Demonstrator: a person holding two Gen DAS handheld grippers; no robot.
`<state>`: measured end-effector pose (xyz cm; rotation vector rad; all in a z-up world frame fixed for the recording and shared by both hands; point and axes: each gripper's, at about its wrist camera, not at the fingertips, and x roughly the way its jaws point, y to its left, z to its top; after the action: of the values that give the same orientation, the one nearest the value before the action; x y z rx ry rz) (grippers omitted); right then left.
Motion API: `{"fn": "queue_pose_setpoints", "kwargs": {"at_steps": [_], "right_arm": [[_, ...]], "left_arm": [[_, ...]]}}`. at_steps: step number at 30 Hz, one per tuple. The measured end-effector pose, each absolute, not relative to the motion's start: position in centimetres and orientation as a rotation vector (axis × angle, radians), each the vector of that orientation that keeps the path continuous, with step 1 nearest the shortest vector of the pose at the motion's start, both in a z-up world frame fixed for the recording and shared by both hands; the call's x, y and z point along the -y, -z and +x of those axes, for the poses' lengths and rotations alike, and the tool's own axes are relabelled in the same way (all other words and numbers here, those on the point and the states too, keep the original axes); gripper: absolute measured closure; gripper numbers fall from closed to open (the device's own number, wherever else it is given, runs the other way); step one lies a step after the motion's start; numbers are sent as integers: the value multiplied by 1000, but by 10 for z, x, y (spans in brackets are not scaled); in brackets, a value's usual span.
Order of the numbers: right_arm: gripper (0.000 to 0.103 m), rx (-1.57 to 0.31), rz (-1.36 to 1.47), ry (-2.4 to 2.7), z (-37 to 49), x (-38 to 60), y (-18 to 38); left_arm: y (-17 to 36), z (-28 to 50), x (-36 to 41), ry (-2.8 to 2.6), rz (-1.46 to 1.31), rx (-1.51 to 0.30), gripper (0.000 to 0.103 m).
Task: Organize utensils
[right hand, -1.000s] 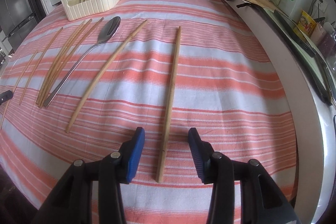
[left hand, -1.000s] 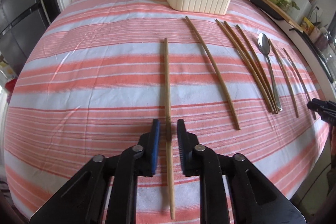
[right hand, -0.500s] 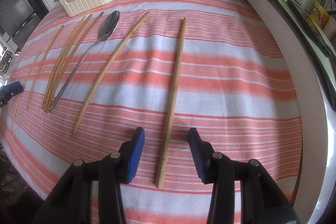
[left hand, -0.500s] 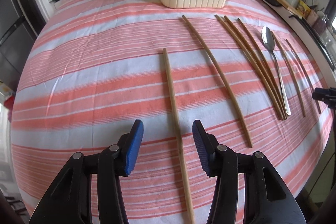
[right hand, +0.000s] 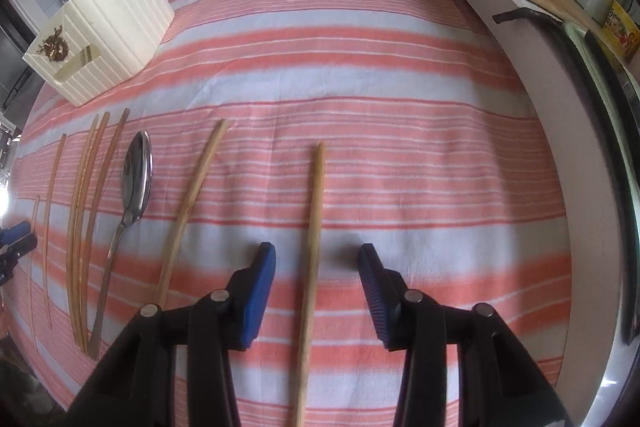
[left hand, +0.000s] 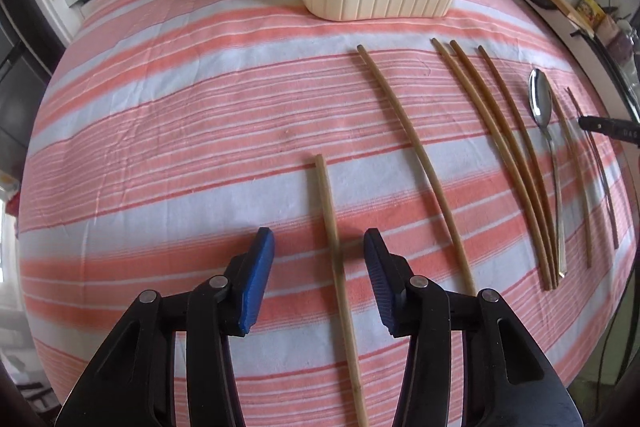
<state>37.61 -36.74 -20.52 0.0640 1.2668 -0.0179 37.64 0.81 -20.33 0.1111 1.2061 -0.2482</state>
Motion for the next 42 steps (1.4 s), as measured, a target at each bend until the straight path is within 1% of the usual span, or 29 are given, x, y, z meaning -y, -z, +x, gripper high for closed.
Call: {"fn": "queue_pose_setpoints", "kwargs": {"at_steps": [2, 3, 4, 5, 8, 10, 14, 19, 22, 31, 37, 42], "right_arm": [[80, -1263, 58, 37, 387, 367, 206], [86, -1259, 68, 42, 390, 369, 206], [92, -1257, 82, 42, 392, 370, 205], [96, -1257, 100, 41, 394, 372, 206], [97, -1222, 158, 28, 390, 381, 201], [97, -1171, 203, 5, 382, 386, 188], [97, -1065, 233, -48, 356, 382, 146], [97, -913, 183, -112, 318, 360, 83], [97, -834, 147, -140, 295, 347, 57], [97, -641, 14, -176, 252, 311, 15], [97, -594, -46, -203, 259, 285, -2], [97, -534, -43, -219, 280, 274, -28]], "left_arm": [[203, 382, -5, 232, 129, -1198, 77], [203, 385, -4, 231, 126, -1190, 83], [203, 387, -4, 232, 118, -1185, 94], [203, 389, -4, 231, 111, -1179, 97], [197, 386, -6, 221, 96, -1144, 99], [183, 381, -10, 235, 66, -1098, 99], [139, 364, -17, 256, 33, -987, 99], [76, 330, -30, 291, 1, -834, 99], [50, 311, -38, 310, -16, -762, 99], [20, 289, -41, 334, -55, -662, 99], [8, 300, -47, 341, -93, -643, 99], [-28, 316, -53, 346, -109, -569, 99]]}}
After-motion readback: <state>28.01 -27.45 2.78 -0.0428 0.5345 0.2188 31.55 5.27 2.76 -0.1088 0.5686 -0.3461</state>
